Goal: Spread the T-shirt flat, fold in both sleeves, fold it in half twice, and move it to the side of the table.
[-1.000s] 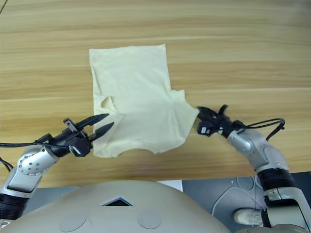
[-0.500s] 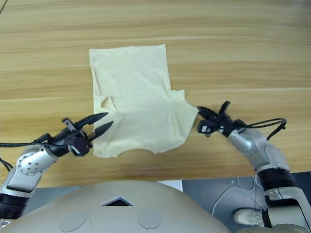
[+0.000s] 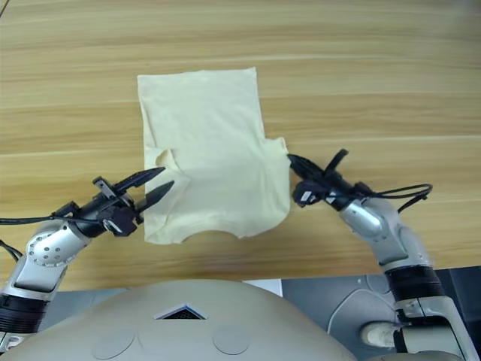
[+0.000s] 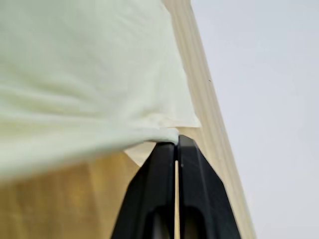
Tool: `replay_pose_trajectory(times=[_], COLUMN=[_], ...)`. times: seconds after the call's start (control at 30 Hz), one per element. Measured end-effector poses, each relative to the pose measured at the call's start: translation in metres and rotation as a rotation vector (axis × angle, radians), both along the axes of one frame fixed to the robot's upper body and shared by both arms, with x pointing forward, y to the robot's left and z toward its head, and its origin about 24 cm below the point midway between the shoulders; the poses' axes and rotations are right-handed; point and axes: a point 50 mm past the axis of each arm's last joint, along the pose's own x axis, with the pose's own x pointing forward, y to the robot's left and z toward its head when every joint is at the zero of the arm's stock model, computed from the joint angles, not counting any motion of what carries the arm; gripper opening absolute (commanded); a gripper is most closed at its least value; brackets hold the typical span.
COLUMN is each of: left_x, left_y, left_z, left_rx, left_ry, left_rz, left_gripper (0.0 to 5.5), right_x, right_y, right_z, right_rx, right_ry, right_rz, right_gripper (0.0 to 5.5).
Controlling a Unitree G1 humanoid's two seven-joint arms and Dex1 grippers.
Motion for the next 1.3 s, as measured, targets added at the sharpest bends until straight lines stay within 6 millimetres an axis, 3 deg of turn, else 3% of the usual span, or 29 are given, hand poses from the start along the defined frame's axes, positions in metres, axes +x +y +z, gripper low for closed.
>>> replay_pose_trajectory(times=[0.13, 0.43, 0.7, 0.8, 0.97, 1.13, 1.23, 1.3], left_x=[0.0, 0.003, 0.005, 0.005, 0.004, -0.002, -0.006, -0.011], left_y=[-0.003, -0.005, -0.003, 0.0, 0.036, 0.094, 0.112, 0.106], left_z=[-0.001, -0.002, -0.005, -0.007, -0.016, -0.014, -0.021, -0.03], left_rx=[-0.007, -0.01, -0.012, 0.01, 0.17, 0.429, 0.55, 0.582], left_ry=[0.005, 0.003, 0.014, 0.029, 0.112, 0.208, 0.282, 0.325], left_rz=[-0.009, -0.017, -0.006, -0.008, 0.077, 0.193, 0.191, 0.115], left_gripper=[1.46, 1.46, 1.46, 1.46, 1.46, 1.46, 1.46, 1.46], right_x=[-0.006, -0.006, -0.006, -0.006, -0.009, 0.002, -0.013, -0.029], right_y=[0.024, 0.055, 0.055, 0.051, 0.029, -0.044, -0.055, -0.056], right_z=[-0.004, -0.002, -0.006, -0.007, 0.0, 0.051, 0.04, 0.022], right_rx=[0.035, 0.089, 0.065, 0.046, 0.008, -0.098, -0.159, -0.212], right_ry=[0.035, 0.033, 0.052, 0.062, 0.092, -0.039, 0.089, 0.215], right_rz=[0.096, 0.208, 0.21, 0.208, 0.181, -0.026, -0.04, -0.009], right_gripper=[0.02, 0.02, 1.62, 1.76, 1.76, 1.76, 1.76, 1.76])
